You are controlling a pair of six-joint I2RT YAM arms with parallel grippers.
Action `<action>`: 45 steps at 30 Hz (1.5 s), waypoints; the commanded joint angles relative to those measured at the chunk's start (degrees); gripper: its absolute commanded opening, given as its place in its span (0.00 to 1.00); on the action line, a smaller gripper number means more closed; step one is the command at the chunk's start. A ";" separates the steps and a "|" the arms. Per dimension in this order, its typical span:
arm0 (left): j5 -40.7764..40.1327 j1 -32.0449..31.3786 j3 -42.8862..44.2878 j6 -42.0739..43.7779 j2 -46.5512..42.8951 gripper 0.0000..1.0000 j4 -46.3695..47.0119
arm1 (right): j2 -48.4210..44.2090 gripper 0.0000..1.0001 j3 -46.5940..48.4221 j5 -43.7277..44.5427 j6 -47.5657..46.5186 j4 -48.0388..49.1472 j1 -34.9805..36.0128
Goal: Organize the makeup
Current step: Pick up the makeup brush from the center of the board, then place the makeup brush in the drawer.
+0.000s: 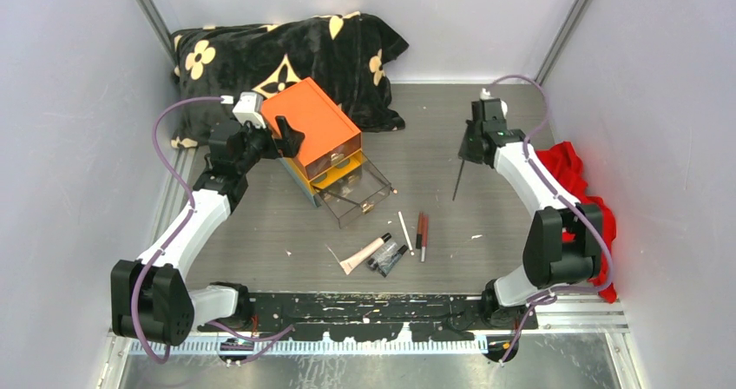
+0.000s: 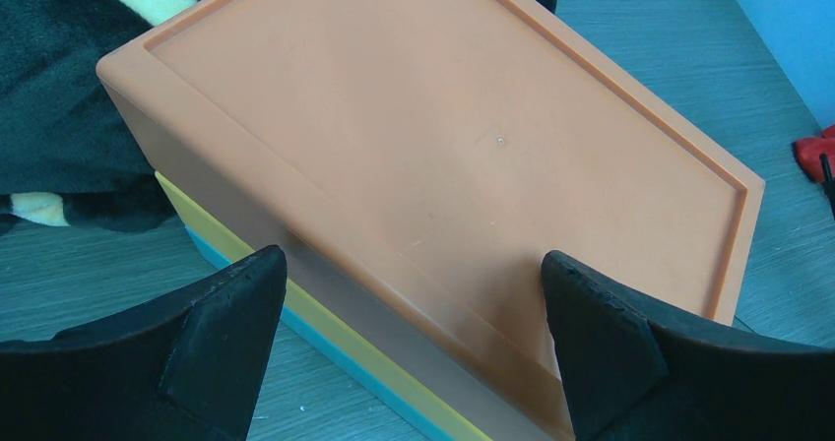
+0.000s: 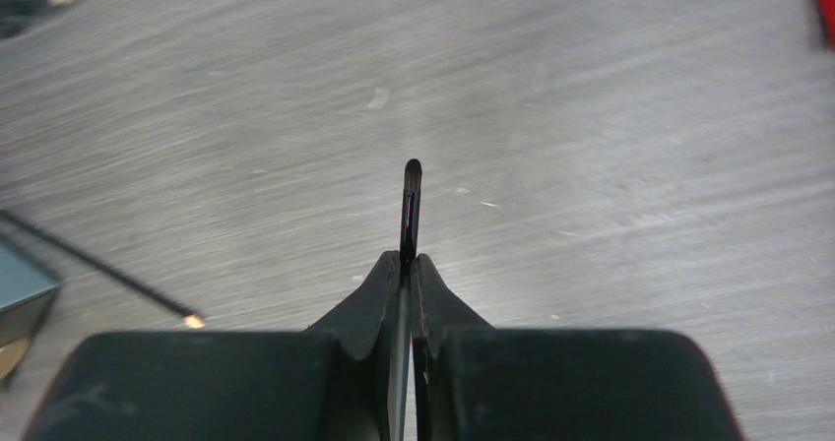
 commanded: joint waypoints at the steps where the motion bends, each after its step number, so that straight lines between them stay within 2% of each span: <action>1: -1.11 -0.21 -0.77 1.68 0.36 1.00 -3.33 | -0.03 0.01 9.72 1.08 -0.87 -3.52 7.48; 8: -1.53 -0.21 -0.64 2.11 -0.29 1.00 -4.14 | 2.53 0.01 19.53 1.22 0.81 -5.90 17.67; 19: -1.90 -0.21 -0.70 2.51 -0.92 1.00 -4.75 | 6.46 0.01 26.32 -0.16 4.31 -5.02 28.56; 29: -1.81 -0.23 -1.03 2.21 -1.56 1.00 -4.69 | 5.31 0.01 26.50 -2.88 7.59 -3.94 33.20; 36: -1.77 -0.16 -1.20 2.07 -1.97 1.00 -4.87 | 5.76 0.01 24.58 -7.42 10.93 -1.67 35.55; 45: -1.94 -0.20 -1.21 2.29 -2.59 1.00 -5.31 | 5.25 0.01 20.21 -8.52 14.65 1.40 37.49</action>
